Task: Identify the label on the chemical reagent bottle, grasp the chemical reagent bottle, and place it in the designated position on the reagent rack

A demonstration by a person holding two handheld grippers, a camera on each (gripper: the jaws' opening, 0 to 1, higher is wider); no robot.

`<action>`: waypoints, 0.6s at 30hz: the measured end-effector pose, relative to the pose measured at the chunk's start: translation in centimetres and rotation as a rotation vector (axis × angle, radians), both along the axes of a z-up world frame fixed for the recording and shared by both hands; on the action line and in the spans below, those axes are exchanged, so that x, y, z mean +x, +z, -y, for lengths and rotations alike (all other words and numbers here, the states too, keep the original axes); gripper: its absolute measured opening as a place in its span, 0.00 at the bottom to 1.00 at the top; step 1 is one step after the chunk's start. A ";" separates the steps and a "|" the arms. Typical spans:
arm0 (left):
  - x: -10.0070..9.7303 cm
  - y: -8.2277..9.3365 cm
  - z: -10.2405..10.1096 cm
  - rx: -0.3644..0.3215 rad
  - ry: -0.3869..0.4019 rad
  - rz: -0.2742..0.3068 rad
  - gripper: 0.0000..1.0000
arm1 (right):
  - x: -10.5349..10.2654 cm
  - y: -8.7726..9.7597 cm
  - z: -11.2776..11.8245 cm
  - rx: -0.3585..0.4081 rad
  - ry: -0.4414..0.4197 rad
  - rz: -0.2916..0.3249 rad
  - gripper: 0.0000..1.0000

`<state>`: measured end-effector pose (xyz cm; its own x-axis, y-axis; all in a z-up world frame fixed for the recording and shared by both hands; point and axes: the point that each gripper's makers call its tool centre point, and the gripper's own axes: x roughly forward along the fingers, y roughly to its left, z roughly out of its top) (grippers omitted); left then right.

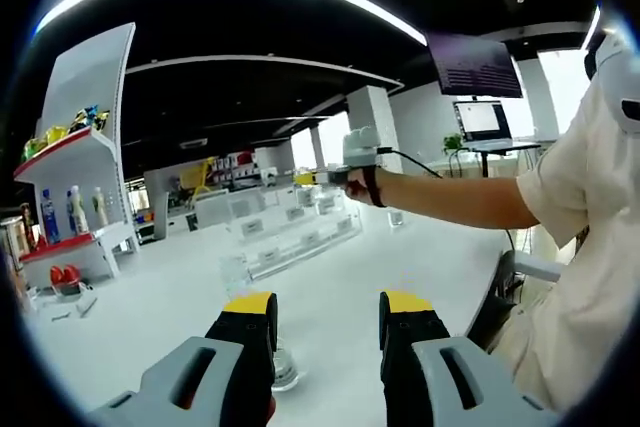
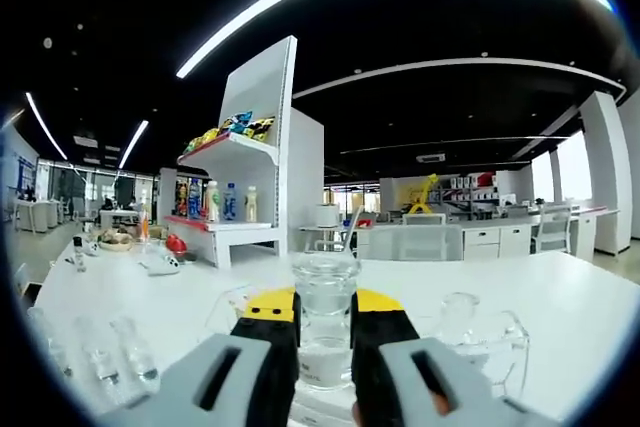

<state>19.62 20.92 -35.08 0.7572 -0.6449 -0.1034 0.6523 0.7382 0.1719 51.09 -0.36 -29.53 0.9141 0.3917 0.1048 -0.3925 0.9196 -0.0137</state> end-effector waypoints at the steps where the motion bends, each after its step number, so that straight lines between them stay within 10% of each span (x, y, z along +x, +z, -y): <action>1: 0.0 0.0 0.0 0.000 0.001 -0.001 0.42 | 0.1 0.0 0.0 0.001 0.002 0.002 0.19; 18: 0.5 -0.3 -0.2 0.001 0.003 -0.011 0.42 | 2.9 -1.5 -0.1 -0.023 0.023 0.006 0.18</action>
<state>20.10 21.12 -35.40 0.7579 -0.6426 -0.1121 0.6519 0.7399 0.1659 53.99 -0.29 -31.06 0.9042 0.4148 0.1014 -0.4133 0.9099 -0.0369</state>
